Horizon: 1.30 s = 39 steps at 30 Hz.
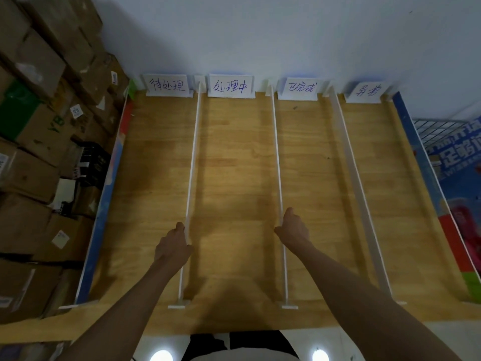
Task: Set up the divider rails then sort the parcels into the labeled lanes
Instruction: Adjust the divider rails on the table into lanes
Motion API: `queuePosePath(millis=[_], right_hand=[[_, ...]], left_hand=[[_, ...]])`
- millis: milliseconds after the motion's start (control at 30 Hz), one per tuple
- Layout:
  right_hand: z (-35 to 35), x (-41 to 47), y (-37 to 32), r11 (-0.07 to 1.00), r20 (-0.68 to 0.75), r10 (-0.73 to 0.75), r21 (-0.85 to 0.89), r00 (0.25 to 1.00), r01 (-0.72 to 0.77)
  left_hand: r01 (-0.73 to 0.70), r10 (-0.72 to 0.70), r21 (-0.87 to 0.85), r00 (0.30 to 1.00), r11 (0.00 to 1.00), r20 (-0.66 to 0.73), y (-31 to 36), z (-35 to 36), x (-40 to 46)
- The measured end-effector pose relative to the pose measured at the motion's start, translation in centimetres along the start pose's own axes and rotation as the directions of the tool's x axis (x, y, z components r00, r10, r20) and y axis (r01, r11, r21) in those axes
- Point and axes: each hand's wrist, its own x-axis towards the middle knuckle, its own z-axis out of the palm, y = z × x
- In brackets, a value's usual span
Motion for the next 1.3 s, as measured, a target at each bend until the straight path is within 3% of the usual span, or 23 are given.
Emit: queuePosePath(millis=[233,633,1300], right_hand=[[-0.47,0.42,0.16,0.998,-0.068,-0.023,0.049,0.997,0.026],[0.26,0.44,-0.40,0.994,-0.060,-0.063,0.090,0.996,0.068],[-0.40,0.64,-0.04,0.997,-0.036,-0.070,0.031,0.997,0.071]], left_hand=[[0.001,-0.002,-0.022,1.000,1.000,-0.011,0.26,0.14,-0.20],[0.014,-0.017,-0.047,0.998,0.999,-0.059,0.14,0.26,0.50],[0.015,-0.017,-0.038,0.999,0.999,-0.031,0.57,0.33,0.05]])
